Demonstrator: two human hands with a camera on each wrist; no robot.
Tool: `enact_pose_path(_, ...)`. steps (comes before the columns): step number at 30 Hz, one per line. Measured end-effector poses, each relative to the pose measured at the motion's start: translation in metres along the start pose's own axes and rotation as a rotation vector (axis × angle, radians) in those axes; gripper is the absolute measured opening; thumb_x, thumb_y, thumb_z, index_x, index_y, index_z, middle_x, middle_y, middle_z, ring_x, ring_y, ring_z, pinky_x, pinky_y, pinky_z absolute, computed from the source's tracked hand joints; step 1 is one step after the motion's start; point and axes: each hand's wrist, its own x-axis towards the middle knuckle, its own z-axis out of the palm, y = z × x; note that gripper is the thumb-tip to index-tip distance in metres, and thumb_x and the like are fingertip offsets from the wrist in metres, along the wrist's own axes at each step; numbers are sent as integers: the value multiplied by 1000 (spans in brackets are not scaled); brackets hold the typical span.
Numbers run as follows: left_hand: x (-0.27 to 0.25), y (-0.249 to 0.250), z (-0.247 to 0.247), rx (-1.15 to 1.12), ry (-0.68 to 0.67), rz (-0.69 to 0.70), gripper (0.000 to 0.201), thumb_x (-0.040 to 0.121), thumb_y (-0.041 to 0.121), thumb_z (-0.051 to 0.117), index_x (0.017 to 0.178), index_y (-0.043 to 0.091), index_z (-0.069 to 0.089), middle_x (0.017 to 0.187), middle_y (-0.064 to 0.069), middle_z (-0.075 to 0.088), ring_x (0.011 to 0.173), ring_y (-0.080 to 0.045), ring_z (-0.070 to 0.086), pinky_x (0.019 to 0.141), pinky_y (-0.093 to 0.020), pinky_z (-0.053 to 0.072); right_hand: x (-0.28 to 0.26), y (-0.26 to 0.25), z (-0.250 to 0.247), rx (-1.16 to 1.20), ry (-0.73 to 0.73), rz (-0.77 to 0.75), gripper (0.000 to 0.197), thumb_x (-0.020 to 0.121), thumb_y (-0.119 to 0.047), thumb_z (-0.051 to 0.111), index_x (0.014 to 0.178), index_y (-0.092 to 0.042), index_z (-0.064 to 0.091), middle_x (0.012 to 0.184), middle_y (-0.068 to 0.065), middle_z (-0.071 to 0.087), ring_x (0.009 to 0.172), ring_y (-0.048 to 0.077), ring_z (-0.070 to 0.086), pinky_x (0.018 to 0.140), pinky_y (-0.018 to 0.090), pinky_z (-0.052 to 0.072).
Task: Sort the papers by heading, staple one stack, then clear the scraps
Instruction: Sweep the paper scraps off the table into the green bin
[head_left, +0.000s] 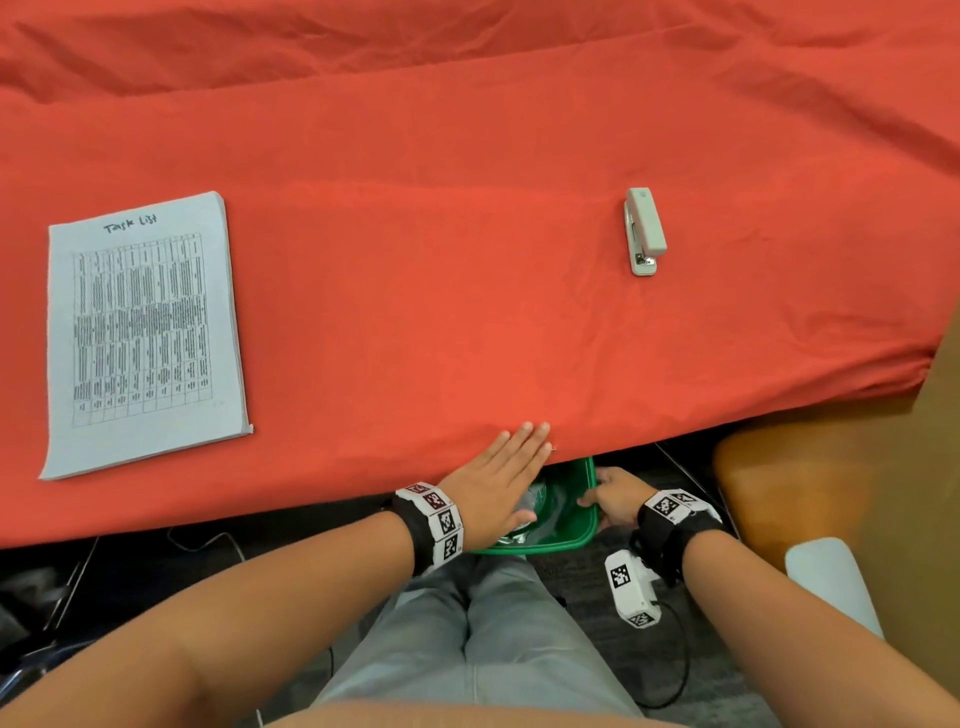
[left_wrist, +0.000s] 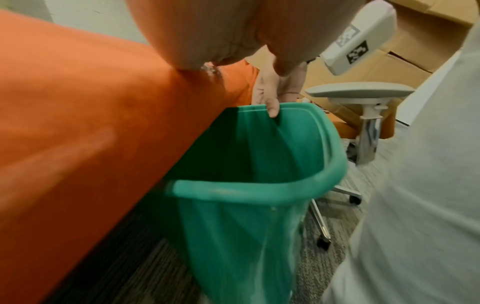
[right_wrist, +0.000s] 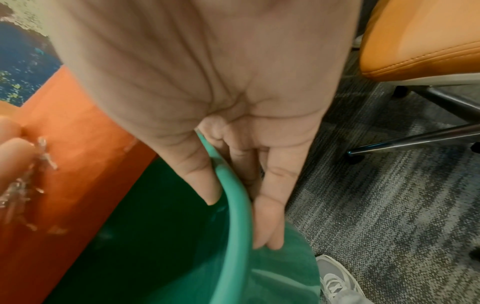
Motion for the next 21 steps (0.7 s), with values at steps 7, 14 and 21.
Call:
enact_pose_path(7, -11, 17, 19, -161, -148, 216, 69, 101, 40, 28, 150, 9, -9, 160, -8, -13, 146, -18, -15, 122, -39, 0, 1, 0, 2, -15, 1, -2, 25, 86, 15, 42, 93, -5, 55, 85, 19, 64, 72, 32, 64, 61, 42, 58)
enact_pose_path(14, -19, 0, 14, 18, -9, 49, 72, 96, 45, 34, 151, 7, 7, 159, -15, -3, 147, -30, -3, 116, -48, -1, -1, 0, 4, -28, -4, -8, 24, 87, 14, 43, 100, -3, 55, 99, 24, 62, 88, 39, 62, 72, 49, 55)
enact_pose_path(21, -9, -4, 35, -6, -120, 94, 71, 100, 44, 28, 151, 7, -4, 160, -13, -7, 148, -28, -6, 120, -40, -2, -2, 2, 8, -23, -4, -12, 26, 87, 14, 44, 106, 0, 54, 101, 24, 62, 89, 39, 62, 73, 49, 55)
